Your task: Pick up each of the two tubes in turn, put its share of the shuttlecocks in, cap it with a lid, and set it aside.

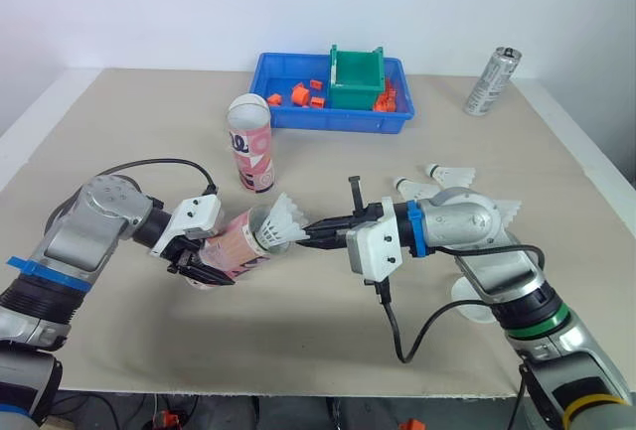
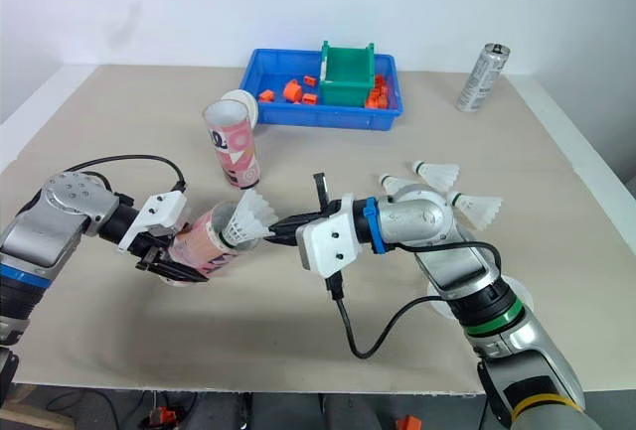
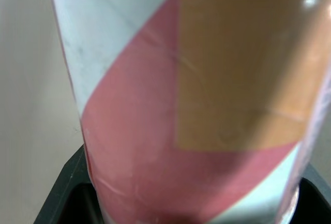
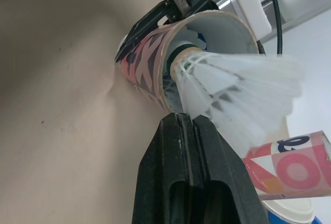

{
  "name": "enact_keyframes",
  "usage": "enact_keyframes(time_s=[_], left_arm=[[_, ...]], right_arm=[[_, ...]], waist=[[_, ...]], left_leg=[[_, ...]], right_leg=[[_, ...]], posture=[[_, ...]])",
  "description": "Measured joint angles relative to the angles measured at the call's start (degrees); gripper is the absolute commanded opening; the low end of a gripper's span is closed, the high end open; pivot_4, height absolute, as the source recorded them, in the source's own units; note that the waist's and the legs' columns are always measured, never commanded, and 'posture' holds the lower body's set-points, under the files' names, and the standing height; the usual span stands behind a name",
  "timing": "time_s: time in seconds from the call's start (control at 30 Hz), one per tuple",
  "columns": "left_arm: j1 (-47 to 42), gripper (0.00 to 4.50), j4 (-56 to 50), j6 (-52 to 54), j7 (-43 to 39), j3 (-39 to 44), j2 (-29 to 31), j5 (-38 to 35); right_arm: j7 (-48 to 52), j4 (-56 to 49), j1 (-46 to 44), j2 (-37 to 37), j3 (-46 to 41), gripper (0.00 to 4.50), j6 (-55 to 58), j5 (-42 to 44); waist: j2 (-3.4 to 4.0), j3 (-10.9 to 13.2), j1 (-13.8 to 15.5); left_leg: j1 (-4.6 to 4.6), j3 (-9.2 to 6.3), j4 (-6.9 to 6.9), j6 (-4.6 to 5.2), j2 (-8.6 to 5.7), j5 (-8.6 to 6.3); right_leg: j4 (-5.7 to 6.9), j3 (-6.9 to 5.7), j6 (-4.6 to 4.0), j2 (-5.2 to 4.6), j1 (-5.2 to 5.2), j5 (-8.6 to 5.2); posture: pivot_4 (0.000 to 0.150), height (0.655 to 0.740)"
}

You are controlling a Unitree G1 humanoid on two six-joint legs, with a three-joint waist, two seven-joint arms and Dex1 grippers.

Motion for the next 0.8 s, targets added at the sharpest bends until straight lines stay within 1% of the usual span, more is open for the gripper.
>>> enact_keyframes(time_s=[0.1, 0.17, 0.27, 0.37, 0.47, 0.57, 0.63, 0.73, 0.77, 0.8], left_arm=[[0.0, 2.95, -0.2, 0.0, 0.0, 0.0, 0.0, 0.0], [0.0, 2.95, -0.2, 0.0, 0.1, 0.0, 0.0, 0.0], [0.0, 2.95, -0.2, 0.0, 0.1, 0.0, -0.1, 0.0], [0.0, 2.95, -0.2, 0.0, 0.1, -0.1, -0.4, 0.0], [0.0, 2.95, -0.4, 0.0, 0.3, -0.1, -0.8, 0.0], [0.2, 2.95, -0.7, 0.0, 0.5, -0.1, -0.8, -0.1], [0.4, 2.95, -0.9, 0.0, 0.6, 0.0, -0.8, -0.1], [0.5, 2.95, -0.8, -0.1, 0.8, 0.0, -0.8, -0.1], [0.5, 2.95, -0.8, -0.4, 0.8, 0.0, -1.1, -0.1], [0.4, 2.95, -0.6, -0.5, 0.8, 0.0, -1.2, -0.1]], right_arm=[[1.2, -0.1, 0.0, -0.1, 0.0, 0.94, 1.6, 0.5], [2.6, -1.1, 0.0, -0.6, 0.1, 1.85, 4.6, 1.8], [2.7, -2.0, -0.1, -0.1, -0.8, 3.41, 6.8, 4.5], [2.3, -4.5, -0.2, -0.3, -3.2, 3.41, 10.1, 7.6], [-0.9, -8.0, 2.2, -3.5, -9.0, 3.41, 19.8, 11.3], [-8.0, -12.1, 9.1, -4.6, -18.9, 3.41, 32.8, 18.2], [-12.9, -13.8, 12.5, -4.6, -25.4, 3.41, 39.5, 22.3], [-18.3, -15.5, 17.3, -4.5, -33.7, 3.41, 45.3, 25.9], [-20.1, -16.9, 21.3, -4.4, -37.1, 3.41, 46.6, 27.1], [-20.6, -17.1, 23.4, -4.4, -38.5, 3.41, 47.0, 27.3]], waist=[[0.00, 0.0, 0.0], [0.00, 0.0, 0.0], [0.00, 0.0, 0.0], [-0.01, 0.0, 0.0], [-0.03, 0.0, 0.3], [-0.04, 0.0, 0.5], [-0.04, 0.0, 0.5], [-0.04, 0.0, 0.5], [-0.04, 0.0, 0.4], [-0.05, 0.0, 0.5]], left_leg=[[0.00, 0.00, 0.00, 0.00, 0.00, 0.00], [0.00, 0.00, 0.01, 0.00, 0.00, 0.00], [0.00, 0.00, 0.02, 0.00, 0.00, 0.00], [0.00, -0.01, 0.02, 0.00, 0.00, 0.00], [-0.03, -0.01, 0.02, 0.00, -0.01, 0.00], [-0.03, -0.03, 0.00, 0.00, -0.01, 0.00], [-0.02, -0.04, -0.01, 0.00, -0.01, 0.00], [0.02, -0.03, 0.01, 0.00, -0.01, 0.00], [0.01, -0.04, 0.00, 0.00, -0.01, 0.00], [0.02, -0.04, 0.01, 0.00, -0.01, -0.01]], right_leg=[[0.00, 0.00, 0.00, 0.00, 0.00, 0.00], [0.00, 0.00, 0.00, 0.00, 0.00, 0.01], [0.01, 0.00, -0.01, 0.00, 0.00, 0.02], [0.01, 0.00, 0.00, 0.00, 0.01, 0.02], [0.00, 0.00, 0.02, -0.03, 0.03, 0.00], [0.00, 0.00, 0.01, -0.02, 0.03, -0.04], [0.01, 0.00, 0.01, -0.01, 0.02, -0.02], [0.01, 0.00, 0.02, -0.01, 0.04, 0.00], [0.01, 0.00, 0.02, -0.01, 0.04, 0.00], [0.01, 0.00, 0.02, -0.01, 0.07, -0.02]], posture=[[0.150, 0.7309], [0.150, 0.7309], [0.150, 0.7309], [0.150, 0.7309], [0.150, 0.7309], [0.150, 0.7309], [0.150, 0.7309], [0.150, 0.7309], [0.150, 0.7309], [0.150, 0.7309]])
